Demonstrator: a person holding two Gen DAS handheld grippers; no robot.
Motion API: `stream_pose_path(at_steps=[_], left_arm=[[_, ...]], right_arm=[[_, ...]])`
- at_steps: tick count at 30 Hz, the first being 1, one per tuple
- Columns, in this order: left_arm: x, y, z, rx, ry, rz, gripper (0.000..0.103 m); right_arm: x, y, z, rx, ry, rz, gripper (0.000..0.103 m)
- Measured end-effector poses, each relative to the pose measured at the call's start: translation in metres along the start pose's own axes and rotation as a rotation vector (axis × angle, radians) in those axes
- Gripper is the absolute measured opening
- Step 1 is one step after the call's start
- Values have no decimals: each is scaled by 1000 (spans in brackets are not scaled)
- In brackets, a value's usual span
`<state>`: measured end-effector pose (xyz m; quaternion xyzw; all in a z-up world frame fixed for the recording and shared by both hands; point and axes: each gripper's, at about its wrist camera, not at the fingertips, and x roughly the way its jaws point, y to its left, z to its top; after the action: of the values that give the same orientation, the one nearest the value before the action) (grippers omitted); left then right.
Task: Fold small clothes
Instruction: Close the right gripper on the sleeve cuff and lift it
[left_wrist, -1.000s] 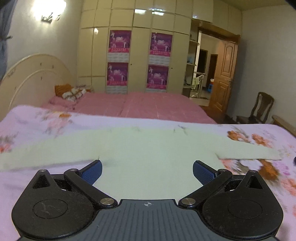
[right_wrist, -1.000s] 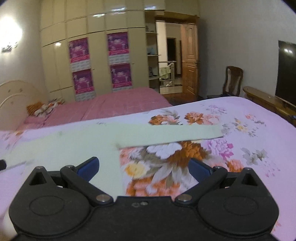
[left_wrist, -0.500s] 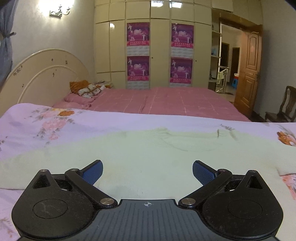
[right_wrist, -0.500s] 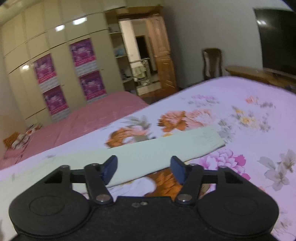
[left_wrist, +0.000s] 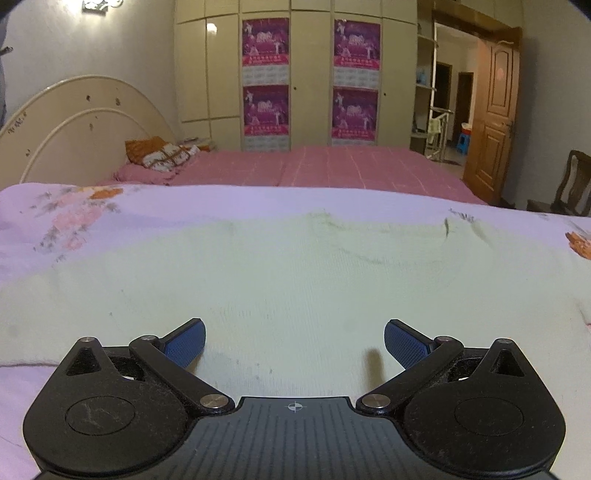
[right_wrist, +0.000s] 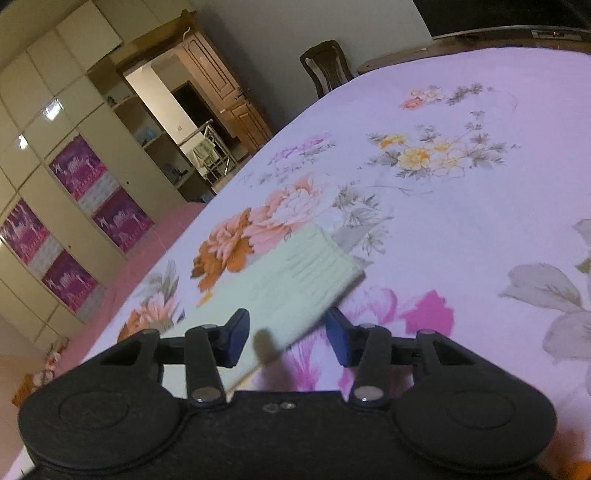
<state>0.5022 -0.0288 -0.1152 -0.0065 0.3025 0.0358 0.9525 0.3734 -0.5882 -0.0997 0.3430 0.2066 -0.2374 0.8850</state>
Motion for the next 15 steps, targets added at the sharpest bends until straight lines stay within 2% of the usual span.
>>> stream_pose_path(at_steps=[2, 4, 6, 9, 15], left_arm=[[-1, 5, 1, -4, 5, -11, 103], [-4, 11, 3, 2, 8, -5, 103], [-6, 19, 4, 6, 19, -8, 103], [-10, 32, 5, -5, 37, -14, 103], [-22, 56, 3, -22, 38, 6, 103]], right_arm=[[6, 4, 2, -31, 3, -29, 22], [8, 9, 4, -67, 4, -57, 8], [5, 22, 3, -144, -18, -75, 8], [-2, 54, -4, -260, -53, -52, 7], [-16, 146, -46, -474, -39, 99, 7]])
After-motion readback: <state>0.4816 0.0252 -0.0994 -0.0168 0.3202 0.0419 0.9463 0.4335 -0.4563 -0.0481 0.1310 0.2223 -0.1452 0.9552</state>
